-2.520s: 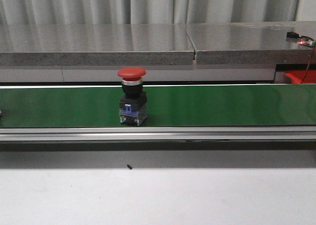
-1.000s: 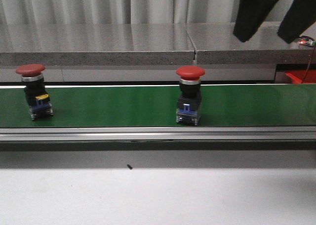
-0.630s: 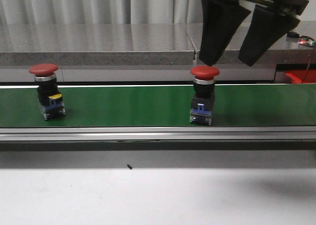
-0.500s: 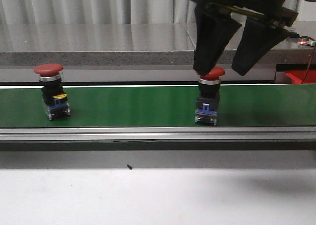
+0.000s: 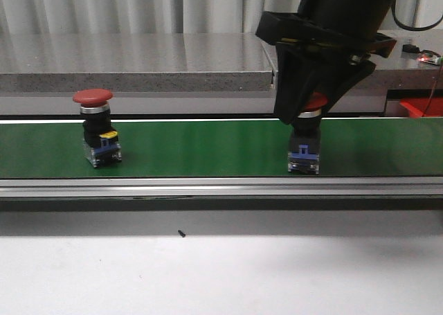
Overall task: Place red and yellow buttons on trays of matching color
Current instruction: 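Lower the right gripper onto the leading red button and grasp it, then lift the red button into the red tray and open the right gripper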
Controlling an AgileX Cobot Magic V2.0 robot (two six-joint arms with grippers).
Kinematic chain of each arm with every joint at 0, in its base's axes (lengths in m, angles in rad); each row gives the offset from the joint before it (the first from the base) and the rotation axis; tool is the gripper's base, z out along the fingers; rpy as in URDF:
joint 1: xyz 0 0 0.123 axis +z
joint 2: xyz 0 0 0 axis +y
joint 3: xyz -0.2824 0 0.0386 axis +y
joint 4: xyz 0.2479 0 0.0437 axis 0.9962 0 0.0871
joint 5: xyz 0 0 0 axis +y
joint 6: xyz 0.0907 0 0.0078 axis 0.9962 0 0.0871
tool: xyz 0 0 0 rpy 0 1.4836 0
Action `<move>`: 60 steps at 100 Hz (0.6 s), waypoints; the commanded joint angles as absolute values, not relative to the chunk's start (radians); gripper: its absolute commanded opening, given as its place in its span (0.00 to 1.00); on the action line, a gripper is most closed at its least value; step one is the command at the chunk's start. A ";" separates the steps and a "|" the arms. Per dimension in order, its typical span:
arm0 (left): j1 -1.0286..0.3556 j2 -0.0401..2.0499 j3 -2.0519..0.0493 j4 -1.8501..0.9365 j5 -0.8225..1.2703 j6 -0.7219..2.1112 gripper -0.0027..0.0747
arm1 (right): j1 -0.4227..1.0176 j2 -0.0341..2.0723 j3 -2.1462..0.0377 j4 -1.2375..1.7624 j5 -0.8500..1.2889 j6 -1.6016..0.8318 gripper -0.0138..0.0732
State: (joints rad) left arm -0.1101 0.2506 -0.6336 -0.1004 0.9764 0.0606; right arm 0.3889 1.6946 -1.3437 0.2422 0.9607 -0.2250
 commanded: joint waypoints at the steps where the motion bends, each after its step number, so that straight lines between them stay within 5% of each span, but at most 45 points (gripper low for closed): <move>1: -0.116 0.262 -0.657 -0.115 0.911 0.060 0.01 | 0.389 1.652 -1.376 0.254 0.968 -0.237 0.27; 22: -0.116 0.262 -0.657 -0.115 0.911 0.060 0.01 | 0.326 1.626 -1.409 0.249 1.002 -0.237 0.27; 60: -0.116 0.262 -0.657 -0.115 0.911 0.060 0.01 | -0.068 1.603 -1.476 0.245 1.014 -0.237 0.27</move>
